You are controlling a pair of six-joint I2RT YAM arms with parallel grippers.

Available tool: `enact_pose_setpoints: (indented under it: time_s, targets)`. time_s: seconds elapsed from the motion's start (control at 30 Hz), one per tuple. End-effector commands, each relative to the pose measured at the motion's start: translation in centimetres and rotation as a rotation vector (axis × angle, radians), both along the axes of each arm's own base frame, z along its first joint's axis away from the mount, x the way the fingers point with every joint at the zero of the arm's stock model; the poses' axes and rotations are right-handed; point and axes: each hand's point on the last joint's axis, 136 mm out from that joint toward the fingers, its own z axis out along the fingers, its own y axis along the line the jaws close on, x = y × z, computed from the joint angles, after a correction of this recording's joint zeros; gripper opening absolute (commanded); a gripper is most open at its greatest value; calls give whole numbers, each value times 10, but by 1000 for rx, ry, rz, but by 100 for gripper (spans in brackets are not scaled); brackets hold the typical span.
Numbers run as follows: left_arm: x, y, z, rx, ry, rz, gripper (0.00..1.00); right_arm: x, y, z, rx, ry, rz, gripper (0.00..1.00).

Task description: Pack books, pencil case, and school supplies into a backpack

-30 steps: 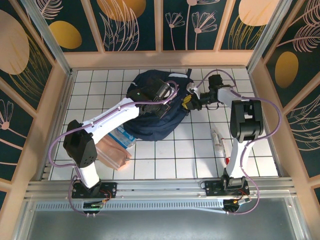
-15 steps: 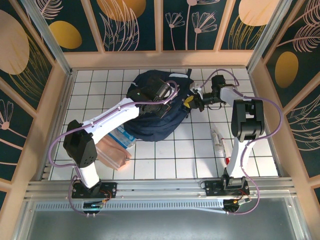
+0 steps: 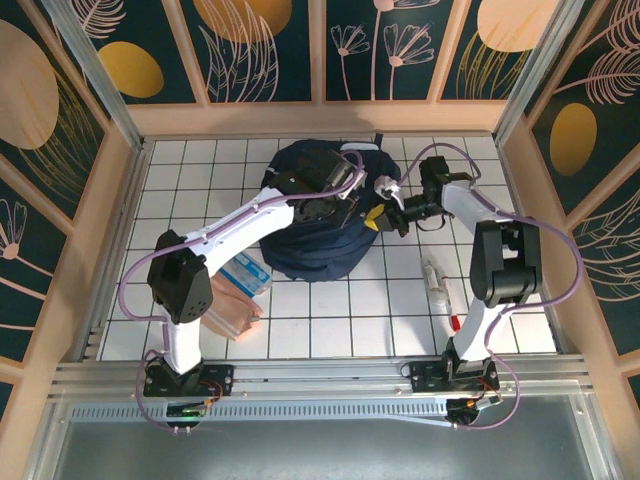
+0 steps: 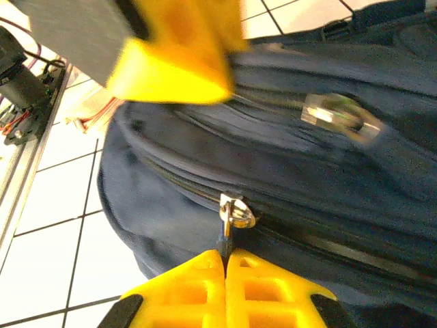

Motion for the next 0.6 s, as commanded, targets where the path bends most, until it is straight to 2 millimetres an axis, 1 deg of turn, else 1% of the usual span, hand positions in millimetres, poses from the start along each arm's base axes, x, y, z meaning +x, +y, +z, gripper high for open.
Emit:
enact_pose_setpoints:
  time_s: [0.0,0.07,0.13,0.3,0.37,0.47,0.57]
  targets:
    - [15,-34,23,-166,-13,23,0,-34,19,9,6,18,85,0]
    - [17,-39,19,-187,12,40,0,-45,25,8,-6,27,119,0]
    - [18,-46,19,-221,27,44,0,-55,27,7,-12,36,140,0]
    - [28,-56,28,-279,37,90,0,-64,22,7,-40,40,135,0]
    - [31,-63,29,-312,45,90,0,-74,30,12,-28,34,168,0]
    - [35,-74,28,-348,64,99,0,-99,48,20,16,27,238,0]
    - [40,-82,27,-379,84,121,0,-118,57,20,81,55,279,0]
